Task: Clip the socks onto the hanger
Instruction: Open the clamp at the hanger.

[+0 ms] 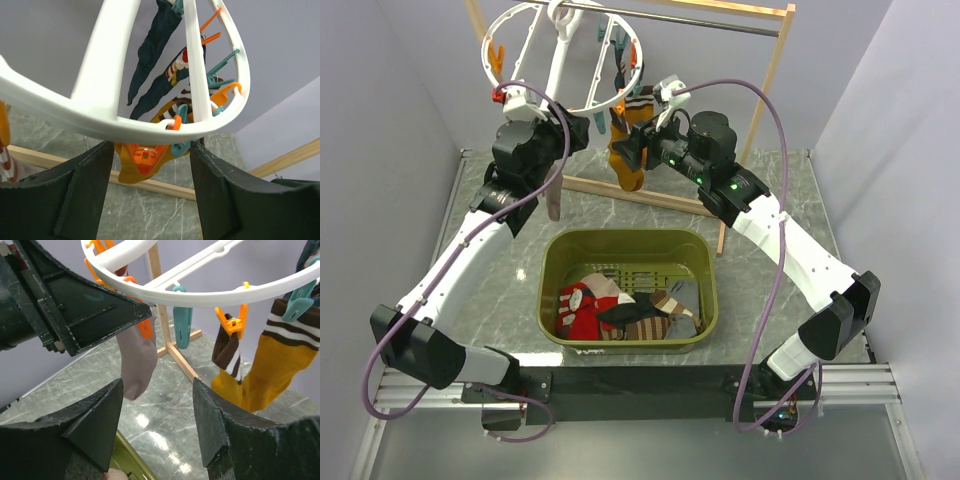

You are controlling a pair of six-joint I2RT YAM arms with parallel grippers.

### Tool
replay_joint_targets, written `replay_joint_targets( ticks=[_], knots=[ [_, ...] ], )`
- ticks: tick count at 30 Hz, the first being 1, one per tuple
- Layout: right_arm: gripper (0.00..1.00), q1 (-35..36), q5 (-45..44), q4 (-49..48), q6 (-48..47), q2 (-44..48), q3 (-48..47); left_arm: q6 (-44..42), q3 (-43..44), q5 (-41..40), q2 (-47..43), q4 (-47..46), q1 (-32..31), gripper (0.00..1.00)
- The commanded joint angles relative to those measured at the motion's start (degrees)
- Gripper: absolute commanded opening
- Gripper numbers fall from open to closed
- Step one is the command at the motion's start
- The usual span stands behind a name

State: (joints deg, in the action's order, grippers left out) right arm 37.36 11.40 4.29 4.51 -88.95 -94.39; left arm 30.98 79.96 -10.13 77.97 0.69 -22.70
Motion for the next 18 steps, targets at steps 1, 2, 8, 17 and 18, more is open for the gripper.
replay_joint_targets(
  ticks=[1, 2, 8, 17, 18],
  knots=[
    [0.64, 0.3, -1.1, -1.0, -1.4, 1.1, -1.0, -1.5, 3.0, -0.5, 0.5, -1.7, -0.2, 0.67],
    [0.64, 0.3, -1.2, -1.0, -1.4, 1.1, -1.0, -1.5, 2.7, -0.9, 0.6, -1.9, -0.2, 0.67],
    [0.64, 0.3, -1.3, -1.1, -1.4, 1.1, -1.1, -1.2, 2.5, -1.1, 0.9, -4.0, -0.2, 0.62],
    [0.64, 0.3, -0.9, -1.2, -0.9, 0.7, -1.4, -2.2, 2.7, -1.4, 0.5, -3.8, -0.2, 0.44],
    [0.64, 0.3, -0.8, -1.0, -0.6, 0.7, -1.6, -2.2, 2.9, -1.4, 0.5, -3.4, -0.2, 0.37]
  ],
)
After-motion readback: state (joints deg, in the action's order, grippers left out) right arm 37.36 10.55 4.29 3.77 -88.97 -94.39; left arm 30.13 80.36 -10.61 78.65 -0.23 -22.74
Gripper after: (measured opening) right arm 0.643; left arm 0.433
